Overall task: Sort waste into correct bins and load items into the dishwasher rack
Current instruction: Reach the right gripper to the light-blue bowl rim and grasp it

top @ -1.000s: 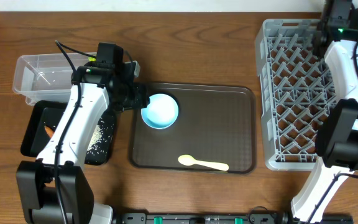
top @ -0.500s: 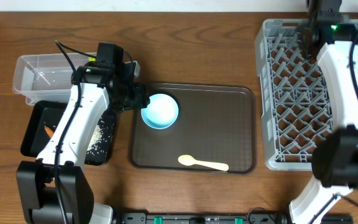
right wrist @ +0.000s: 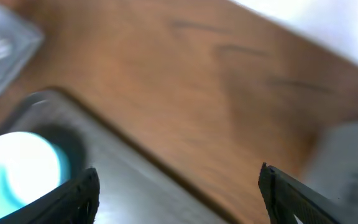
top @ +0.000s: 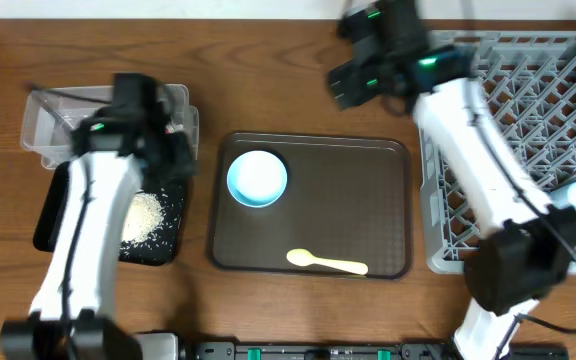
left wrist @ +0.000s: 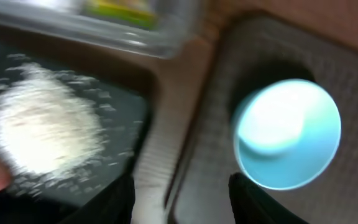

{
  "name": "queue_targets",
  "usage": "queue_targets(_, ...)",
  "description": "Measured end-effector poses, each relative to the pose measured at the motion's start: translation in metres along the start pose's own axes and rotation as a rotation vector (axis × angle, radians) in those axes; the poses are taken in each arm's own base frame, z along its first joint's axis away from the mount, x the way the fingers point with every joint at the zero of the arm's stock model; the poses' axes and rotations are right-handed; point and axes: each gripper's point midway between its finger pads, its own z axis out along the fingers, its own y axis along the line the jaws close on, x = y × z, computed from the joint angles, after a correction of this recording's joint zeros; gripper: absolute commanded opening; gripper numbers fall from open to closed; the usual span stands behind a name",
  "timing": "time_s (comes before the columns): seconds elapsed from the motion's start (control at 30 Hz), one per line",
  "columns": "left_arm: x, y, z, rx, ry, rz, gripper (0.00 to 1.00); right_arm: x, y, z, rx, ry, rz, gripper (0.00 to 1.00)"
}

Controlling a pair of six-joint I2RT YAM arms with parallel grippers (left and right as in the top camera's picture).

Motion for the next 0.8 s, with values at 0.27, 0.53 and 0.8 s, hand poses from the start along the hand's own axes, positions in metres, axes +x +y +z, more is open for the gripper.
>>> queue_targets(0.27, -0.001, 0.044, -0.027, -0.051, -0.052, -0.141, 0.58, 0.044, 0.079, 0.075, -0.108, 0.179, -0.009, 0.73)
queue_targets(0.53, 0.0, 0.049, -0.027, -0.058, -0.045, -0.159, 0.58, 0.076, 0.123, 0.105, -0.148, 0.276, -0.042, 0.61)
queue_targets(0.8, 0.0, 0.049, -0.027, -0.058, -0.045, -0.159, 0.59, 0.104, 0.138, 0.124, -0.127, 0.364, -0.043, 0.54)
